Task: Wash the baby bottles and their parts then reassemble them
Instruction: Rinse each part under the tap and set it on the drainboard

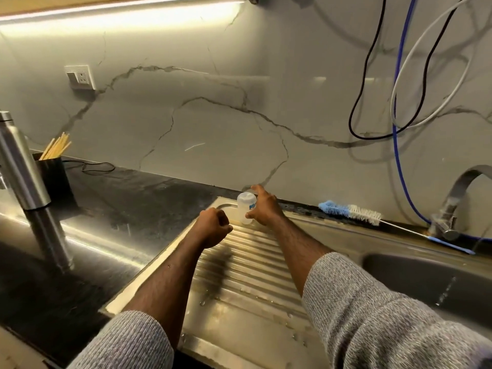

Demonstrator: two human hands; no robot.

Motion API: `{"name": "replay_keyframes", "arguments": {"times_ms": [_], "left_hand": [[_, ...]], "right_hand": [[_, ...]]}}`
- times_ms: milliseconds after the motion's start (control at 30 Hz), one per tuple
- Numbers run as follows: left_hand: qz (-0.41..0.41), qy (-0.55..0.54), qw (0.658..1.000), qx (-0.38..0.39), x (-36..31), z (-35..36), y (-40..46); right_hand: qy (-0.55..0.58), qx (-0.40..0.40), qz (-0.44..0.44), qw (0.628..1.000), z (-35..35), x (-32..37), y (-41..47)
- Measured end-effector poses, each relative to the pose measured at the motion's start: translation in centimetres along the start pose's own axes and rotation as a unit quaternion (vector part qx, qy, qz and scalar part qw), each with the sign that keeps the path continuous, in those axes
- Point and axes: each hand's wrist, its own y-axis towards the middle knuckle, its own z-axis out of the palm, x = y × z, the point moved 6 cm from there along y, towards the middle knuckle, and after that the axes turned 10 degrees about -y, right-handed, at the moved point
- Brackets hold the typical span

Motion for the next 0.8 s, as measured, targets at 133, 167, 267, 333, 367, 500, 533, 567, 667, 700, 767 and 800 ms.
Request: {"name": "replay_keyframes", "arguments": {"times_ms": [133, 167, 267, 333, 367, 500, 533, 567, 667, 700, 767, 800], "left_hand": [[0.011, -0.004, 1.0, -0.004, -2.4, 1.7, -0.4], [0.018, -0.008, 1.0, -0.007, -3.1, 2.3, -0.6], [0.039, -0.027, 0.999, -0.002, -5.9, 5.0, -1.1], [0.055, -0.035, 0.998, 0.013, -7.9, 7.3, -1.6], [0.066, -0.038, 0.997, 0.022, -9.2, 8.9, -1.9], [0.098, -0.064, 0.992, 0.049, -14.7, 15.6, -3.0], [0.105, -0.075, 0.99, 0.061, -16.4, 17.8, -3.4], [0.111, -0.085, 0.987, 0.074, -17.7, 19.8, -3.9], [0.126, -0.103, 0.979, 0.126, -21.5, 26.2, -5.7], [0.129, -0.106, 0.976, 0.139, -22.6, 28.4, -6.3], [0.127, -0.112, 0.973, 0.159, -24.1, 31.9, -7.4], [0.126, -0.112, 0.972, 0.166, -24.5, 33.3, -7.8]], "right_hand": [[-0.001, -0.011, 0.006, 1.0, -1.6, -1.9, -1.9], [-0.006, -0.015, 0.002, 1.0, -2.1, -2.5, -2.5], [-0.01, -0.028, -0.005, 1.0, -4.5, -5.7, -5.0], [-0.006, -0.029, -0.006, 1.0, -6.2, -8.3, -6.8], [-0.007, -0.03, -0.001, 1.0, -7.3, -10.1, -8.0], [-0.039, -0.056, 0.033, 0.997, -11.8, -17.6, -12.3], [-0.049, -0.065, 0.048, 0.996, -13.2, -20.0, -13.6], [-0.058, -0.068, 0.063, 0.994, -14.2, -22.2, -14.8], [-0.085, -0.059, 0.108, 0.989, -16.6, -29.0, -18.3], [-0.101, -0.056, 0.122, 0.986, -17.4, -31.2, -19.5], [-0.123, -0.047, 0.152, 0.979, -18.3, -34.7, -21.4], [-0.131, -0.045, 0.162, 0.977, -18.5, -36.2, -22.2]]}}
